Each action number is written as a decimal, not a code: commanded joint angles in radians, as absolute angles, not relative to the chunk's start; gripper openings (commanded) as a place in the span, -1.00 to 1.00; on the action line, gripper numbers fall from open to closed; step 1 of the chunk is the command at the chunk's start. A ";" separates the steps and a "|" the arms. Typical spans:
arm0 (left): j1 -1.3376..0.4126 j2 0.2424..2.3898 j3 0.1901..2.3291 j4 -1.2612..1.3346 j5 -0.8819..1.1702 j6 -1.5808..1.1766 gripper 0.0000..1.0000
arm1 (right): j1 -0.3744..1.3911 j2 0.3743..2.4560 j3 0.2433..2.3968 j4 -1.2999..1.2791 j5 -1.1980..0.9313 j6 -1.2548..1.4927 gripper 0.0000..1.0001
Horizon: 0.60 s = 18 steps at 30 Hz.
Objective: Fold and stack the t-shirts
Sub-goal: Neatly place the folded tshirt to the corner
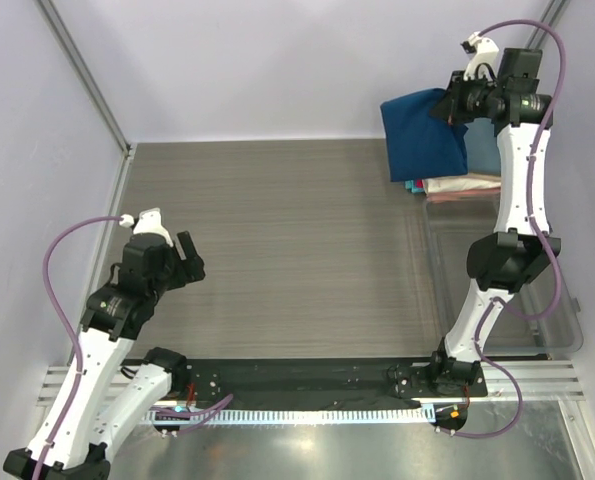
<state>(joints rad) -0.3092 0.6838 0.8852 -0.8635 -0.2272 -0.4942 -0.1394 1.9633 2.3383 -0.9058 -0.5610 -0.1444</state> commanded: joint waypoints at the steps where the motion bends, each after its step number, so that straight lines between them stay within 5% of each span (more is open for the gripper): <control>1: -0.311 0.693 0.885 -0.819 -0.239 -0.500 0.54 | -0.161 1.965 2.422 -0.884 -0.617 -0.184 -0.98; 18: -0.311 0.732 0.885 -0.821 -0.242 -0.505 0.53 | -0.271 2.051 2.531 -0.879 -0.706 -0.215 -0.98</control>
<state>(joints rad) -0.3092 0.7418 0.8852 -0.8635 -0.2272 -0.4942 -0.2501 2.0483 2.4779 -0.9173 -0.6502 -0.2020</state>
